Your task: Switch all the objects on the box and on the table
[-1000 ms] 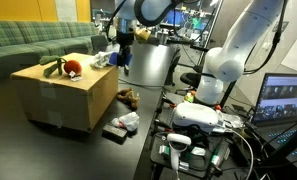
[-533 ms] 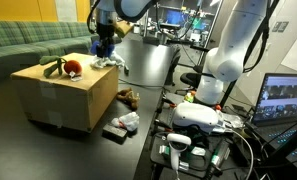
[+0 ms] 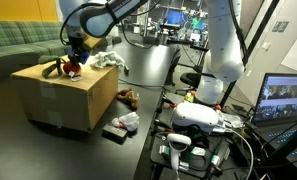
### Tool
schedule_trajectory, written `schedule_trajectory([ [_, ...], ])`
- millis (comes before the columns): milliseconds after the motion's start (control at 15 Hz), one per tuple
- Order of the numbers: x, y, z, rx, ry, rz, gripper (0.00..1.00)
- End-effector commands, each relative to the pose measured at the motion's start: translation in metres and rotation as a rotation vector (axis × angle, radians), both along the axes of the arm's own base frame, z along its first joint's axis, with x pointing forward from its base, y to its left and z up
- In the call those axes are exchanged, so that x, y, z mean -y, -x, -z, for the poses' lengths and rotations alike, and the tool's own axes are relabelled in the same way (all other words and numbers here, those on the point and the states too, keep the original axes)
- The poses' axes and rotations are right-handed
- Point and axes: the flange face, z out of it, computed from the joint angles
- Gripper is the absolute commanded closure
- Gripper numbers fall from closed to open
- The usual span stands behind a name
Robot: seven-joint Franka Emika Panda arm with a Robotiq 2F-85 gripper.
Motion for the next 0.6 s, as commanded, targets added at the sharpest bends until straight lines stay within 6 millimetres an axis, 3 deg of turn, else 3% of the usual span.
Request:
schedule_trajectory([
  [0, 0.000, -0.055, 0.017, 0.036, 0.034, 0.039, 0.90],
  [200, 0.010, -0.076, 0.020, 0.048, 0.030, 0.059, 0.90],
  [533, 0.042, -0.093, 0.006, 0.077, 0.067, 0.127, 0.90],
])
